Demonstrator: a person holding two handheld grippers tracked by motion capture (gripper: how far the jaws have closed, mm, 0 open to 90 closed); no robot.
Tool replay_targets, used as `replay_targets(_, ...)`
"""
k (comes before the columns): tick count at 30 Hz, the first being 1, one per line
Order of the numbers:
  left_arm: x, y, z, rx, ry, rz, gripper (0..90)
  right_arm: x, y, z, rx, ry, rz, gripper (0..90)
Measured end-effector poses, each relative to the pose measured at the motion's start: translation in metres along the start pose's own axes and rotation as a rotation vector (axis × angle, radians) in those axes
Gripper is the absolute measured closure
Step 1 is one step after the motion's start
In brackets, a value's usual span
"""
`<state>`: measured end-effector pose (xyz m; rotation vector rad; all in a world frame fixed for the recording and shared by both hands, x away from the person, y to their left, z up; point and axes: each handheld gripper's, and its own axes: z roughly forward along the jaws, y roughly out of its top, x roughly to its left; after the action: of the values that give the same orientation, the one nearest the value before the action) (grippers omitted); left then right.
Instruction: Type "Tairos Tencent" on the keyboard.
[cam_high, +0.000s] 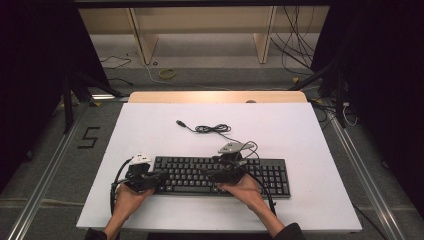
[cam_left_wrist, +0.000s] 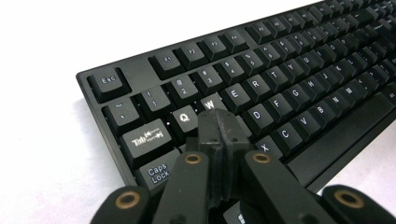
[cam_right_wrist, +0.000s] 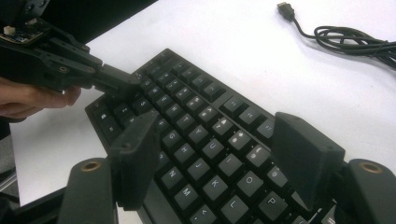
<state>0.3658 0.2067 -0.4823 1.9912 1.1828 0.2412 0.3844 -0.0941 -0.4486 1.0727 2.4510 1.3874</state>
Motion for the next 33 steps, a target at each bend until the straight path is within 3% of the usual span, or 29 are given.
replay_targets(11,-0.002,0.001,-0.002,-0.012,-0.003,-0.003,89.3,0.000,0.000,-0.002,-0.004,-0.002,-0.002,34.0)
replay_targets(14,-0.003,0.003,-0.006,-0.034,-0.007,-0.011,84.3,-0.001,0.000,-0.002,-0.008,-0.002,0.000,34.3)
replay_targets(21,-0.003,0.003,-0.014,-0.097,-0.062,-0.010,71.2,-0.001,0.000,-0.002,-0.005,-0.001,-0.005,39.3)
replay_targets(26,-0.007,0.004,-0.016,-0.118,-0.074,-0.010,56.3,-0.001,0.000,-0.001,0.003,-0.007,-0.006,49.3)
replay_targets(33,-0.010,0.004,-0.018,-0.146,-0.079,-0.014,42.2,-0.002,-0.002,0.003,0.020,-0.016,0.001,61.9)
